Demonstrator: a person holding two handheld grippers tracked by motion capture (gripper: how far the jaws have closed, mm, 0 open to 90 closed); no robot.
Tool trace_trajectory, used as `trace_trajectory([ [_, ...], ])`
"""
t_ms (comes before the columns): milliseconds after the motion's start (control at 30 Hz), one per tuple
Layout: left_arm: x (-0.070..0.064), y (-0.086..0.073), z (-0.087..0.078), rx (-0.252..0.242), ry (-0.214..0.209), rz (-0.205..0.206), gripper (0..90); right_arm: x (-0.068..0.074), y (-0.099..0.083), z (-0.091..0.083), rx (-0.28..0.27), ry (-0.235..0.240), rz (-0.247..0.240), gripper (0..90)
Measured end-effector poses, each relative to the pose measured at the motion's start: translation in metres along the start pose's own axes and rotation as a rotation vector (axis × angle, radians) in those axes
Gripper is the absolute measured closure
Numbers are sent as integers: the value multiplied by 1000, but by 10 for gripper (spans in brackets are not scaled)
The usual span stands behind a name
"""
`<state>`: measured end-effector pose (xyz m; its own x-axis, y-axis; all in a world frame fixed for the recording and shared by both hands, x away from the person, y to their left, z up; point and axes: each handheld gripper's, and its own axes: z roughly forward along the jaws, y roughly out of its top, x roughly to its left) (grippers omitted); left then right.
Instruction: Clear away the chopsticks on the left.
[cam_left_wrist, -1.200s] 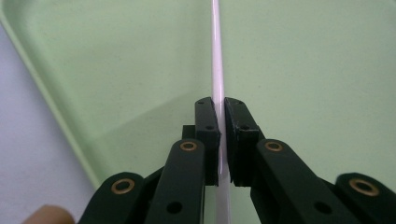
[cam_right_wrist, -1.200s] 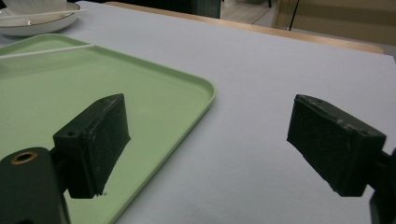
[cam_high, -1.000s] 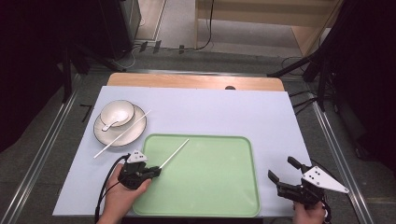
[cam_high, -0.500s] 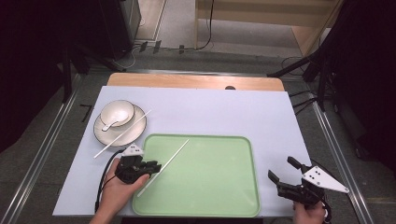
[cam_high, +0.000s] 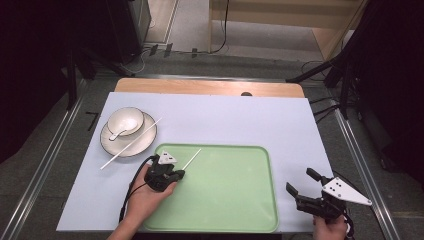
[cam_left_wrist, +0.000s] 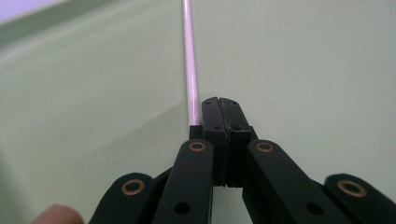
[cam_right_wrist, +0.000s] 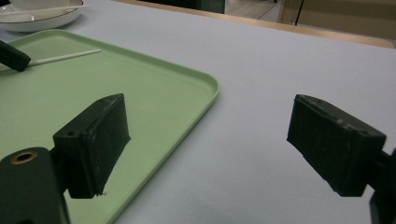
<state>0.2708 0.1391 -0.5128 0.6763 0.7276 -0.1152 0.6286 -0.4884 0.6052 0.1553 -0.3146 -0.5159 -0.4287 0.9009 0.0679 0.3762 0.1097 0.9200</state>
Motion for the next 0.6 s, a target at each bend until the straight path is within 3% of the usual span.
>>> trace_trajectory([
  [200, 9, -6, -5, -2, -21, -29, 900, 0, 0, 1, 4, 2, -1, 131],
  [600, 28, -20, -19, -18, 8, -76, 900, 0, 0, -1, -1, 2, 0, 131],
])
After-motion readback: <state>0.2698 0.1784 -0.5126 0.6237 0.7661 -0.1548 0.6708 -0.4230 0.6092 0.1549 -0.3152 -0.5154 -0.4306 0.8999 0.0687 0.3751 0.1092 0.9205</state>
